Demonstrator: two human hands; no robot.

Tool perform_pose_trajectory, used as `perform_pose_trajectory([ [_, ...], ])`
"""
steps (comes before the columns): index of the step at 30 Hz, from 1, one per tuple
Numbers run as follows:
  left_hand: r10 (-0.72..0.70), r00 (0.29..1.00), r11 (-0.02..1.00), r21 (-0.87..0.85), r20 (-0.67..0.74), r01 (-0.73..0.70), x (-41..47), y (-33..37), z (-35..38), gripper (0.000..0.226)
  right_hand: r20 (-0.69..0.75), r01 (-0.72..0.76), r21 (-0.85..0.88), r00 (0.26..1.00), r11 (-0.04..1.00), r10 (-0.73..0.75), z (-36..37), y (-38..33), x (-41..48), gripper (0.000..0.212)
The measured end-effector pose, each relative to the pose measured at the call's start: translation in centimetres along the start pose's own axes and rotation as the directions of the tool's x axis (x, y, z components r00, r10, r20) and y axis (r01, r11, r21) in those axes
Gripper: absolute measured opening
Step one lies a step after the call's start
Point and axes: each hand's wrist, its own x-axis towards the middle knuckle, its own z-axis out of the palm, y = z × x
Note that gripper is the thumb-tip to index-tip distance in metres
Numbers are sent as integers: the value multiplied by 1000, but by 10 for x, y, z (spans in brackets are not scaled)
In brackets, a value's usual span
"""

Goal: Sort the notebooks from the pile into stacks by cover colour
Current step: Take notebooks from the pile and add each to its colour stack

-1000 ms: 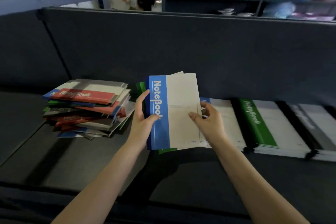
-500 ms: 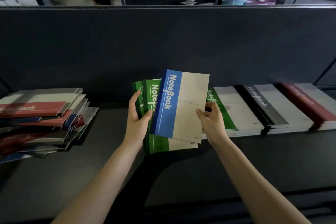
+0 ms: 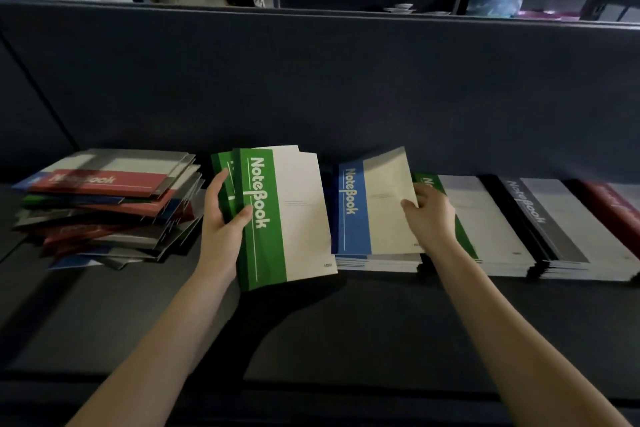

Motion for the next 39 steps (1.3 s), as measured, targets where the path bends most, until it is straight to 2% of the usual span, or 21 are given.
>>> perform_pose_trajectory([
  [4, 11, 998, 1000, -23, -63, -12, -3, 2, -16, 62, 60, 40, -86, 998, 995, -35, 16, 1, 4, 40],
  [9, 5, 998, 999, -36, -64, -7, -11, 2, -22, 62, 130, 16, -177, 992, 984, 8, 25, 8, 4, 68],
  [13, 2, 1000, 1000, -27, -22, -3, -21, 0, -17, 63, 211, 155, -314, 973, 937, -90, 31, 8, 3, 70],
  [16, 1, 1000, 1000, -30, -9, -1, -25, 2, -9, 63, 230, 222, -333, 962, 917, -149, 29, 3, 0, 67],
  [18, -2, 1000, 999, -33, -2, 2, -28, 5, -1, 63, 247, 325, -259, 933, 910, -263, 25, -2, -8, 54],
  [20, 15, 1000, 1000, -27, 13, -14, -30, 8, 11, 63, 295, 354, -82, 902, 932, -316, 20, -11, -24, 45],
  [22, 25, 998, 1000, -18, 50, -24, -32, 9, 28, 63, 380, 266, 110, 879, 958, -288, 14, -17, -42, 47],
  [24, 37, 995, 999, -13, 96, -36, -35, 9, 46, 63, 421, 167, 250, 868, 954, -262, 9, -13, -53, 58],
  [26, 40, 989, 999, -14, 144, -38, -38, 6, 66, 65, 387, 68, 316, 902, 946, -194, -1, -4, -55, 66],
  [28, 39, 979, 999, -10, 199, -38, -42, 2, 88, 66, 303, 33, 340, 942, 940, -143, -16, 10, -50, 58],
  [30, 36, 966, 999, -1, 255, -37, -48, -2, 111, 69, 227, 28, 358, 967, 933, -116, -34, 24, -45, 51],
  [36, -35, 923, 999, 29, 384, 26, -65, -20, 183, 77, 62, 50, 330, 995, 943, -75, -95, 62, -38, 52],
  [39, -109, 884, 994, 53, 454, 96, -73, -25, 215, 81, 11, 55, 279, 998, 959, -61, -117, 77, -34, 61],
])
